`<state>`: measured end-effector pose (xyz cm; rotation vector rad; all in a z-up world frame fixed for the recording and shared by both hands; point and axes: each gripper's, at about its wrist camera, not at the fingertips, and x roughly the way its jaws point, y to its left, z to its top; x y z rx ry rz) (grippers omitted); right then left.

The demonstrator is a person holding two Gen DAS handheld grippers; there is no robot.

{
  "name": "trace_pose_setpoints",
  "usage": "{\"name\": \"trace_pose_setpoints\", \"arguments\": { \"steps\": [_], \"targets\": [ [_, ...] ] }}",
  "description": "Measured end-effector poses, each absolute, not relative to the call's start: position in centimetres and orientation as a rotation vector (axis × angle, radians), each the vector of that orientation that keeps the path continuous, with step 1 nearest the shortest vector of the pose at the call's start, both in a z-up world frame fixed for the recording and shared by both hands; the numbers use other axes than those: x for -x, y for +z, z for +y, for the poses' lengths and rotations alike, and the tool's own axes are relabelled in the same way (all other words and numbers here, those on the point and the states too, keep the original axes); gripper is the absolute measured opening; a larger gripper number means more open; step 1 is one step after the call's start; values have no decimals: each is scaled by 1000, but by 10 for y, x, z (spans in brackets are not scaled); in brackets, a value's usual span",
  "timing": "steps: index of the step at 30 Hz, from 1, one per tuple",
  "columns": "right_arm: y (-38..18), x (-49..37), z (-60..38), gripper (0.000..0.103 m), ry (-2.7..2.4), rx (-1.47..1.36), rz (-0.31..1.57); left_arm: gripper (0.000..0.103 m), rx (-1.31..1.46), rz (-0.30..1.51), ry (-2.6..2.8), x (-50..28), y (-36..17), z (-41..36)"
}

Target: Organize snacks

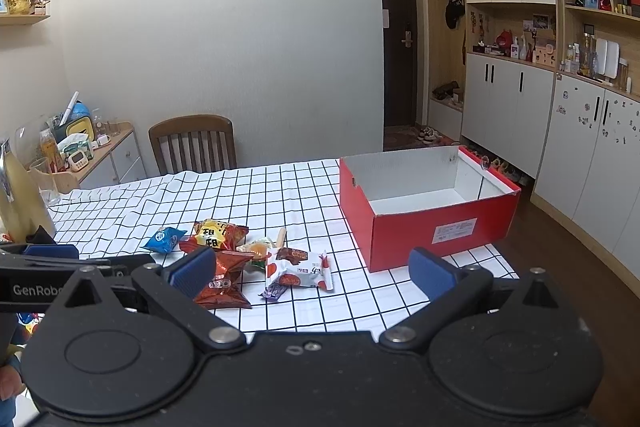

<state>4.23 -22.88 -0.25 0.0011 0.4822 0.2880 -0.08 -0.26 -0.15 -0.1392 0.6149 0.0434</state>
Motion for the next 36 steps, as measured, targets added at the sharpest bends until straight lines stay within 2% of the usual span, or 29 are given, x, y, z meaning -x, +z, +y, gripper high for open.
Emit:
{"name": "trace_pose_setpoints", "arguments": {
  "steps": [36],
  "targets": [
    [15,-58,-229,103,291,13,488,100,102,659,136,-9,23,-16]
  ]
}}
